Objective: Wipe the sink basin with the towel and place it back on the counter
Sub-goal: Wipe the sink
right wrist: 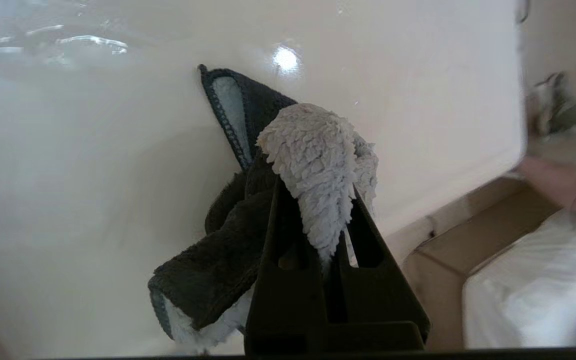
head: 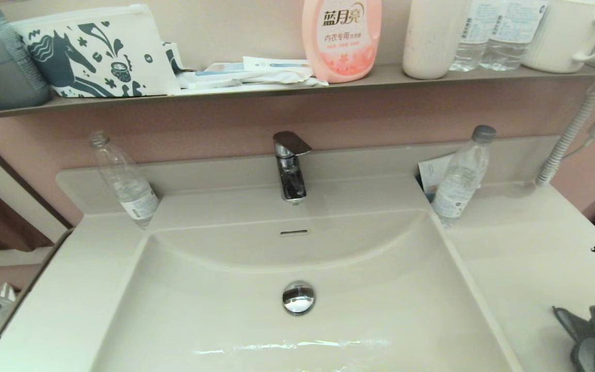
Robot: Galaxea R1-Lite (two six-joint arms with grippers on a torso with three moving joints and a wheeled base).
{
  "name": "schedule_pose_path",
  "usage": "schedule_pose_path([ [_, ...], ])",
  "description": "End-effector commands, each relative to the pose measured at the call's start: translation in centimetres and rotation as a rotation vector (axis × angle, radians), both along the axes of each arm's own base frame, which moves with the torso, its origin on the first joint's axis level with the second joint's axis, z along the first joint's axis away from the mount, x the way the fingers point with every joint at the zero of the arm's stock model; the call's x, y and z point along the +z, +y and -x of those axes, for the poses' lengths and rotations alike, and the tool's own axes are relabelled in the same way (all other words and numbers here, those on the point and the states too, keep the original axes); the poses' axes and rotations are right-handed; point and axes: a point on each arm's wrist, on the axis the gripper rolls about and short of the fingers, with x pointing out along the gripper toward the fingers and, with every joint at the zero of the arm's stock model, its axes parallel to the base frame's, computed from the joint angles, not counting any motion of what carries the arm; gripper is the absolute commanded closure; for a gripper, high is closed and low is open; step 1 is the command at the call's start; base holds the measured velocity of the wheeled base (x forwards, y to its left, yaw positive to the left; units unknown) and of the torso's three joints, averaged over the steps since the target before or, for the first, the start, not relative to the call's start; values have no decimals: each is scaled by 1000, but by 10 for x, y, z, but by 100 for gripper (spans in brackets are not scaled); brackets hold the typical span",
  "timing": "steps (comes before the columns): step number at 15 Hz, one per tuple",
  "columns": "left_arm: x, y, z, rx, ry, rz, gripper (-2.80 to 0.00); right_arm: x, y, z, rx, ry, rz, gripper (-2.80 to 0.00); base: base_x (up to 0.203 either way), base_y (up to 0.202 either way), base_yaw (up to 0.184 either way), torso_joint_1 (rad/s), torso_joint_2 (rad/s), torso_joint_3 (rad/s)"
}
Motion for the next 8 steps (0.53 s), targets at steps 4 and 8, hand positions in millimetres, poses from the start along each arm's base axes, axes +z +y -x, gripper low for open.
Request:
schedule_pose_path([
  [4,0,0,0,1,0,0,0,-40,-22,-32,-97,67,-93,0,0,0,0,0,0,0],
  [8,0,0,0,1,0,0,0,-66,-29,-60,-118,52,-232,0,0,0,0,0,0,0],
])
